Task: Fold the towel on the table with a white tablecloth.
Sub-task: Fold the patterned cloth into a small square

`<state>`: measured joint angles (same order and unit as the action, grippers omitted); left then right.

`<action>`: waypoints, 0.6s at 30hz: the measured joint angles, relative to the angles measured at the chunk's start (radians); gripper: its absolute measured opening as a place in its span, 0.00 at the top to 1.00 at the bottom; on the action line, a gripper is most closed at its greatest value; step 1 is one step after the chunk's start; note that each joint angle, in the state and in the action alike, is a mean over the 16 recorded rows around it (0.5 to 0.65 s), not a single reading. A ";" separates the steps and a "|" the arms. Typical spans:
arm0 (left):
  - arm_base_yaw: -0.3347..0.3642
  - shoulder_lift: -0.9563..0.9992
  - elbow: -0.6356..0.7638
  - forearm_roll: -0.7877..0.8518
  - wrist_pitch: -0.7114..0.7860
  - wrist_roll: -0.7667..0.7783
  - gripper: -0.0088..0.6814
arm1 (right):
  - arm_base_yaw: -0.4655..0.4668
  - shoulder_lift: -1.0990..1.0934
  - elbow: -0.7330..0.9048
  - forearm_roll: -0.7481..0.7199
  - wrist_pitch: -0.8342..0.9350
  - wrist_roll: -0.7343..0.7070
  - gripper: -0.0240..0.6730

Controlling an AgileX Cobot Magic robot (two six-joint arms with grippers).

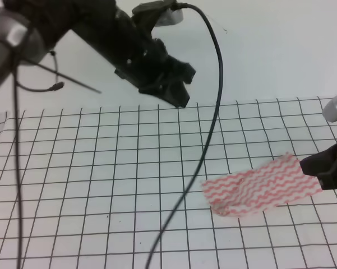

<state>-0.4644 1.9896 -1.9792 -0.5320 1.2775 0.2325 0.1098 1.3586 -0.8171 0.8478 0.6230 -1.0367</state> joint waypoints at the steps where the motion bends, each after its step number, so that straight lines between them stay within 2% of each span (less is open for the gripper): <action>1: 0.001 -0.021 0.033 -0.002 -0.004 0.012 0.93 | 0.000 0.000 0.000 0.000 0.000 0.000 0.95; 10: -0.003 -0.091 0.274 -0.049 -0.074 0.090 0.92 | 0.000 0.000 0.000 0.000 0.006 0.000 0.95; 18: -0.009 -0.004 0.317 -0.201 -0.132 0.160 0.83 | 0.000 0.000 0.000 0.016 0.015 0.001 0.95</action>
<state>-0.4738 1.9859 -1.6621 -0.7327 1.1456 0.3928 0.1098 1.3586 -0.8171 0.8642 0.6381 -1.0357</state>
